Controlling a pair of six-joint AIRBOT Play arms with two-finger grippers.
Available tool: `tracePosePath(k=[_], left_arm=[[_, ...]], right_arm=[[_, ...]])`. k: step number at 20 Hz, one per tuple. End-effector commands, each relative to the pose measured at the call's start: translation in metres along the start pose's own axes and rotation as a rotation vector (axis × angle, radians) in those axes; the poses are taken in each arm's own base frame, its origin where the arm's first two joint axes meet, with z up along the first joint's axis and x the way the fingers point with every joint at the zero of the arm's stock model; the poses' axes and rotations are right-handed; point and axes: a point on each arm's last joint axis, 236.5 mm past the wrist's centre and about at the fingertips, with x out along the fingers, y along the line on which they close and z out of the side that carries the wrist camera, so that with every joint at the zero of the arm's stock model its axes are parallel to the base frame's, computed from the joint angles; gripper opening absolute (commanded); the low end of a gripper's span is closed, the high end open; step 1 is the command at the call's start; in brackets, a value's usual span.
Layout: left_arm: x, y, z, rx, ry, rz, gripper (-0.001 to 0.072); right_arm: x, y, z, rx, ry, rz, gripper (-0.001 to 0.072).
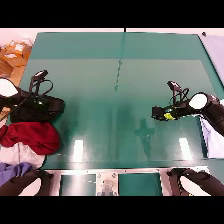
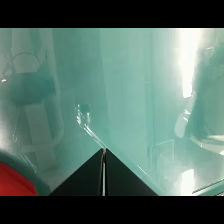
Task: Fold the shirts.
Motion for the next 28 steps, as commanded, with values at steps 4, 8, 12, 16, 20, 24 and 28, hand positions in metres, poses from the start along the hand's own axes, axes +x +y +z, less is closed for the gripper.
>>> tracePosePath(k=[4, 8, 12, 16, 20, 24, 28], left_arm=[[0.0, 0.005, 0.006, 0.009, -0.028, 0.023, 0.0026], [-0.019, 0.087, 0.039, 0.1, -0.151, 0.386, 0.0709], [-0.038, 0.173, 0.057, 0.07, -0.19, 0.637, 0.0709], [-0.005, 0.232, 0.053, -0.021, -0.139, 0.651, 0.0709], [0.035, 0.259, 0.031, -0.054, -0.021, 0.636, 0.0699], [0.026, 0.252, 0.037, -0.09, 0.009, 0.613, 0.0025], [-0.038, 0.178, 0.104, -0.008, -0.113, 0.486, 0.0024]], right_arm=[[0.0, 0.0, 0.0, 0.0, 0.002, 0.0, 0.0021], [0.0, 0.0, 0.0, 0.0, 0.001, 0.0, 0.0021], [0.0, 0.0, 0.0, 0.0, 0.002, 0.0, 0.0021], [0.0, 0.0, 0.0, 0.0, 0.002, 0.0, 0.0021], [0.0, 0.0, 0.0, 0.0, 0.002, 0.0, 0.0021], [0.0, 0.0, 0.0, 0.0, 0.001, 0.0, 0.0021], [0.0, 0.004, -0.001, 0.009, 0.003, 0.015, 0.0021]])
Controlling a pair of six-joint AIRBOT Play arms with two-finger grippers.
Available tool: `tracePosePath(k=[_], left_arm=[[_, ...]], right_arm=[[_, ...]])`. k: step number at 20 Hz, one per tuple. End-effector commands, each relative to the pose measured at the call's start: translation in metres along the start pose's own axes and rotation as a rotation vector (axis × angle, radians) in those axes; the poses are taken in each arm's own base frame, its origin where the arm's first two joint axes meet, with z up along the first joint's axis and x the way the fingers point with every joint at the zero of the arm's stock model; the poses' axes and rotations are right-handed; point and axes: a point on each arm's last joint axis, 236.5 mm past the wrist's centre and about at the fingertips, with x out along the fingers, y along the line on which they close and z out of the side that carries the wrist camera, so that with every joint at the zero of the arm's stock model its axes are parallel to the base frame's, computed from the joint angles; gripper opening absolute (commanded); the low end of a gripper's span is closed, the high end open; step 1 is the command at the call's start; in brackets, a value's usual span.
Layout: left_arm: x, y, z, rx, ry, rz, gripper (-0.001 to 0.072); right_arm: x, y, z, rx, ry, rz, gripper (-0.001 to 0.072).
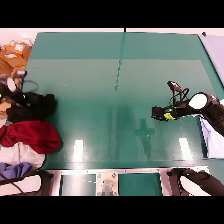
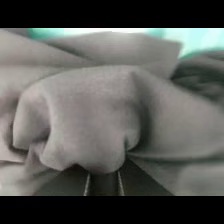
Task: Fold the shirts.
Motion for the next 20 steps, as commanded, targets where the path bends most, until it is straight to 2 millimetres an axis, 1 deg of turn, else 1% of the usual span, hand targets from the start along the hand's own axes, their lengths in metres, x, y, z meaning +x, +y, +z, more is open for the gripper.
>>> tracePosePath(k=[1, 2, 3, 4, 5, 6, 7, 8, 9, 10, 11, 12, 13, 14, 15, 16, 17, 18, 19, 20], left_arm=[[-0.09, -0.039, 0.053, 0.046, -0.139, -0.128, 0.0024], [-0.131, -0.059, 0.071, 0.081, -0.223, -0.16, 0.0023], [-0.173, -0.085, 0.082, 0.124, -0.303, -0.206, 0.0023], [-0.209, -0.112, 0.084, 0.156, -0.363, -0.259, 0.0023], [-0.24, -0.142, 0.081, 0.183, -0.407, -0.323, 0.0023], [-0.268, -0.175, 0.075, 0.217, -0.449, -0.401, 0.0024], [-0.287, -0.207, 0.066, 0.249, -0.465, -0.48, 0.0024], [-0.299, -0.242, 0.051, 0.287, -0.454, -0.556, 0.0024], [-0.305, -0.272, 0.037, 0.328, -0.435, -0.616, 0.0024], [-0.306, -0.304, 0.023, 0.383, -0.421, -0.659, 0.0025], [-0.301, -0.332, 0.008, 0.437, -0.404, -0.688, 0.0026], [-0.292, -0.355, -0.008, 0.472, -0.368, -0.71, 0.0028], [-0.28, -0.376, -0.025, 0.481, -0.315, -0.733, 0.0161], [-0.266, -0.391, -0.043, 0.479, -0.247, -0.746, 0.0561], [-0.253, -0.396, -0.055, 0.475, -0.184, -0.737, 0.06], [-0.243, -0.391, -0.058, 0.491, -0.157, -0.705, 0.0601], [-0.235, -0.376, -0.051, 0.48, -0.148, -0.664, 0.0601], [-0.225, -0.354, -0.042, 0.451, -0.124, -0.621, 0.0601], [-0.213, -0.328, -0.033, 0.405, -0.084, -0.583, 0.0601], [-0.2, -0.302, -0.027, 0.358, -0.04, -0.548, 0.0601]], right_arm=[[0.0, 0.007, -0.003, 0.018, 0.012, 0.031, 0.0023], [-0.001, 0.012, -0.001, 0.033, 0.008, 0.053, 0.0023], [-0.005, 0.015, 0.002, 0.041, 0.004, 0.064, 0.0023], [-0.011, 0.015, 0.007, 0.041, -0.003, 0.067, 0.0022], [-0.02, 0.016, 0.016, 0.043, -0.02, 0.071, 0.0022], [-0.032, 0.017, 0.027, 0.044, -0.048, 0.075, 0.0022], [-0.045, 0.018, 0.04, 0.045, -0.083, 0.079, 0.0022], [-0.057, 0.019, 0.052, 0.047, -0.116, 0.082, 0.0022], [-0.07, 0.019, 0.064, 0.048, -0.151, 0.085, 0.0022], [-0.081, 0.019, 0.074, 0.049, -0.185, 0.087, 0.0022], [-0.09, 0.019, 0.083, 0.051, -0.215, 0.088, 0.0024], [-0.096, 0.019, 0.088, 0.05, -0.232, 0.089, 0.0092], [-0.099, 0.02, 0.09, 0.047, -0.24, 0.09, 0.024], [-0.099, 0.02, 0.089, 0.027, -0.238, 0.088, 0.0299], [-0.098, 0.019, 0.087, 0.023, -0.228, 0.086, 0.0301], [-0.098, 0.019, 0.084, 0.023, -0.215, 0.085, 0.0334], [-0.097, 0.017, 0.079, 0.026, -0.194, 0.08, 0.0391], [-0.096, 0.013, 0.074, 0.032, -0.169, 0.074, 0.0408], [-0.093, 0.009, 0.069, 0.041, -0.148, 0.07, 0.0427], [-0.089, 0.005, 0.065, 0.055, -0.136, 0.066, 0.0426]])
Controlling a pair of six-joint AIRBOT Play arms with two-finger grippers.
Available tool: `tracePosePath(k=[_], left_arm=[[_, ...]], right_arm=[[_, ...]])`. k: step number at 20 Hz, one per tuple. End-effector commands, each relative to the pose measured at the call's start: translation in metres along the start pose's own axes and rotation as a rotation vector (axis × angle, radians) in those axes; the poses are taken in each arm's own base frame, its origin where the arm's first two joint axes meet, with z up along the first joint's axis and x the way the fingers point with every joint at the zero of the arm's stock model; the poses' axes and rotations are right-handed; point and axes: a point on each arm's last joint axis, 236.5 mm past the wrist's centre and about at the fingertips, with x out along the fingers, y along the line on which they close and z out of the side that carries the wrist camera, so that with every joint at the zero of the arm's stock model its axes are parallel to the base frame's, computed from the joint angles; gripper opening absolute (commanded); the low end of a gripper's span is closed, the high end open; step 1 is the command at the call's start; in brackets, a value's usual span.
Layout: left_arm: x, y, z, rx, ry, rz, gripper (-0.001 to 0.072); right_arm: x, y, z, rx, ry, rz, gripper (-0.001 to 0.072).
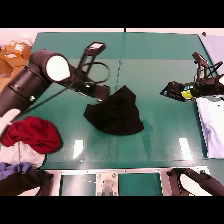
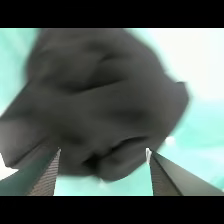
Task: Fold the shirts.
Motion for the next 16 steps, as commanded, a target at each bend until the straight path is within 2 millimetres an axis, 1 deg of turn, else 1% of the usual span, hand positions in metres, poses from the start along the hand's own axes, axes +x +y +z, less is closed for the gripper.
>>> tracePosePath(k=[1, 2, 3, 4, 5, 7, 8, 9, 11, 13, 15, 16], left_arm=[[-0.007, 0.073, -0.031, -0.151, 0.134, 0.088, 0.0601], [-0.007, 0.097, -0.041, -0.21, 0.157, 0.11, 0.0602], [-0.004, 0.118, -0.054, -0.274, 0.182, 0.125, 0.0603], [0.004, 0.131, -0.068, -0.333, 0.203, 0.12, 0.0675], [0.016, 0.138, -0.084, -0.395, 0.223, 0.099, 0.0709], [0.047, 0.144, -0.109, -0.487, 0.232, 0.064, 0.0709], [0.063, 0.146, -0.115, -0.522, 0.207, 0.055, 0.0708], [0.079, 0.147, -0.117, -0.566, 0.17, 0.035, 0.0708], [0.108, 0.145, -0.115, -0.629, 0.125, -0.02, 0.0707], [0.131, 0.133, -0.107, -0.692, 0.112, -0.124, 0.0707], [0.147, 0.121, -0.1, -0.735, 0.101, -0.218, 0.0696], [0.152, 0.117, -0.101, -0.751, 0.109, -0.246, 0.0688]], right_arm=[[0.007, -0.015, -0.018, 0.031, 0.064, -0.019, 0.0427], [0.014, -0.02, -0.024, 0.046, 0.077, -0.025, 0.0445], [0.025, -0.026, -0.028, 0.062, 0.081, -0.029, 0.048], [0.036, -0.03, -0.03, 0.082, 0.083, -0.027, 0.0487], [0.048, -0.032, -0.029, 0.085, 0.085, -0.014, 0.0486], [0.074, -0.025, -0.024, 0.103, 0.111, 0.052, 0.0481], [0.087, -0.024, -0.019, 0.126, 0.119, 0.078, 0.048], [0.102, -0.023, -0.012, 0.149, 0.124, 0.099, 0.0479], [0.131, -0.023, 0.002, 0.174, 0.14, 0.127, 0.0475], [0.162, -0.019, 0.005, 0.176, 0.191, 0.132, 0.0421], [0.192, -0.007, 0.007, 0.165, 0.234, 0.147, 0.0421], [0.205, -0.002, 0.008, 0.15, 0.247, 0.148, 0.0421]])
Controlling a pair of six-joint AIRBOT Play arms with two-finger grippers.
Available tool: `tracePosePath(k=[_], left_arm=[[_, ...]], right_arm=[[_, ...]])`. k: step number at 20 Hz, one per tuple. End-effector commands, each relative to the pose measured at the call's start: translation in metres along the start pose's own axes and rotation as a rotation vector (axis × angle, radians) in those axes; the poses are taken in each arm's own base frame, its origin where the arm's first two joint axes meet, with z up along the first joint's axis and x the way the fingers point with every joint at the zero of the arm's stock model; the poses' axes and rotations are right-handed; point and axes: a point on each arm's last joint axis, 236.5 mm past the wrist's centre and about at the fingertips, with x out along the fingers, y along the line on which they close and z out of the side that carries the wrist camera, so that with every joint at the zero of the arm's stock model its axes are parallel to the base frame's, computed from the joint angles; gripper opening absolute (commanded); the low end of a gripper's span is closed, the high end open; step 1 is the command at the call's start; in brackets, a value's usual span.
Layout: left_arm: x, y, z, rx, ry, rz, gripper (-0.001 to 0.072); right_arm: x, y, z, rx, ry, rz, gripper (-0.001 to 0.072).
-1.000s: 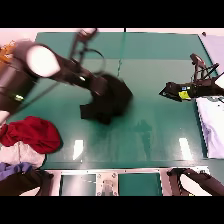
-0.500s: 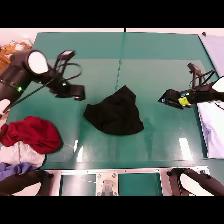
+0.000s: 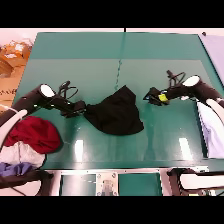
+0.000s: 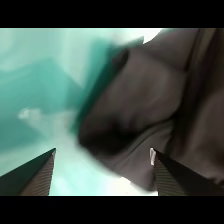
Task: Fold the shirts.
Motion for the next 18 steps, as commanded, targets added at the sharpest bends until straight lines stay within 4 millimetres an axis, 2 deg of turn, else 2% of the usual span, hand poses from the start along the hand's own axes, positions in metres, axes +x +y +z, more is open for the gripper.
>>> tracePosePath(k=[1, 3, 5, 6, 7, 8, 9, 11, 13, 16, 18], left_arm=[[0.025, -0.013, 0.004, -0.092, 0.004, -0.135, 0.0688], [0.026, -0.011, 0.0, -0.084, 0.018, -0.127, 0.0669], [0.027, -0.01, -0.001, -0.041, 0.018, -0.125, 0.0251], [0.027, -0.01, -0.001, -0.036, 0.017, -0.125, 0.0132], [0.027, -0.01, -0.001, -0.026, 0.017, -0.125, 0.0028], [0.027, -0.01, -0.001, -0.002, 0.017, -0.125, 0.0025], [0.027, -0.01, -0.002, 0.002, 0.019, -0.127, 0.0025], [0.024, -0.013, 0.0, 0.01, 0.011, -0.128, 0.0024], [0.011, -0.015, 0.006, 0.06, -0.028, -0.107, 0.0024], [-0.034, -0.019, 0.025, 0.176, -0.164, -0.01, 0.0023], [-0.081, -0.032, 0.039, 0.259, -0.279, 0.046, 0.0024]], right_arm=[[0.053, 0.013, 0.014, -0.021, 0.055, 0.021, 0.0421], [0.073, 0.023, 0.016, -0.047, 0.078, 0.022, 0.0421], [0.084, 0.034, 0.015, -0.076, 0.09, 0.027, 0.0408], [0.085, 0.041, 0.015, -0.093, 0.088, 0.031, 0.0339], [0.084, 0.046, 0.018, -0.103, 0.082, 0.036, 0.023], [0.08, 0.052, 0.022, -0.116, 0.076, 0.043, 0.0065], [0.075, 0.057, 0.026, -0.126, 0.07, 0.051, 0.0021], [0.054, 0.067, 0.038, -0.153, 0.052, 0.068, 0.002], [0.018, 0.073, 0.053, -0.192, 0.01, 0.062, 0.002], [-0.059, 0.086, 0.075, -0.225, -0.125, 0.079, 0.0019], [-0.115, 0.1, 0.081, -0.255, -0.232, 0.094, 0.0019]])
